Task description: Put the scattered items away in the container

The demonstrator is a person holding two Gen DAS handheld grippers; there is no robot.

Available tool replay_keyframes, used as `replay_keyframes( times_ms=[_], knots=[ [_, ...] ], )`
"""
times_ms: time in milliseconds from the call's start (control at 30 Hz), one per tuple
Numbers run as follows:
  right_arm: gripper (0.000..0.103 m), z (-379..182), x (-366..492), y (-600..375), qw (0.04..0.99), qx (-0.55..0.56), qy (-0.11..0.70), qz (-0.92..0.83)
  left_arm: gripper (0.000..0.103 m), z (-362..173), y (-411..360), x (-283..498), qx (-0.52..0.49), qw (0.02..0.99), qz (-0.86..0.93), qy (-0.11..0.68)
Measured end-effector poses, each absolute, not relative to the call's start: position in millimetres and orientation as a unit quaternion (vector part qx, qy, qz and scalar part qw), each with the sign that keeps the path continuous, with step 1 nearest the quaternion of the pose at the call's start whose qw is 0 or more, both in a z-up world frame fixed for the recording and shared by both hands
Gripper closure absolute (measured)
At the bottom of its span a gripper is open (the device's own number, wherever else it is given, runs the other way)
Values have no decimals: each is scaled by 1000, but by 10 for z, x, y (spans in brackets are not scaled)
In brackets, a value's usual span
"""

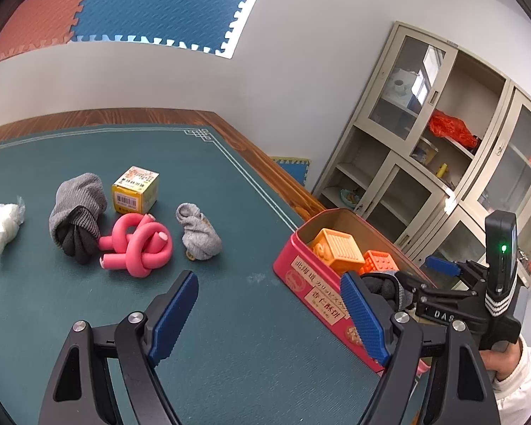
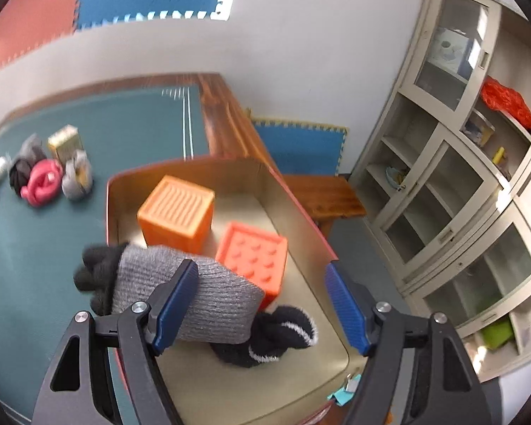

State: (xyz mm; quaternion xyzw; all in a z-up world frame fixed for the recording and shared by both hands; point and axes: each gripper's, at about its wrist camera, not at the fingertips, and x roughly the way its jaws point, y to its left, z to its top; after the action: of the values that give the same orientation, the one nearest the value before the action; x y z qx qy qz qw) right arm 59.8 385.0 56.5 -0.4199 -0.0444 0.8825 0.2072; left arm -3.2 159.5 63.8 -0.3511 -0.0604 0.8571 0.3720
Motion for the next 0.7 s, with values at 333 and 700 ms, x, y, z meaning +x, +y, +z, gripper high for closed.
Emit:
replay_keyframes(
  times_ms=[333,700],
  knots=[
    [26,486,687,3581,199,-465,-146,850,19,660,1552,-15,-349,373,857,-65],
    [24,582,753,3345,134,-455,-153,867,19,665,1523,14,-348,371,858,-68]
  ],
)
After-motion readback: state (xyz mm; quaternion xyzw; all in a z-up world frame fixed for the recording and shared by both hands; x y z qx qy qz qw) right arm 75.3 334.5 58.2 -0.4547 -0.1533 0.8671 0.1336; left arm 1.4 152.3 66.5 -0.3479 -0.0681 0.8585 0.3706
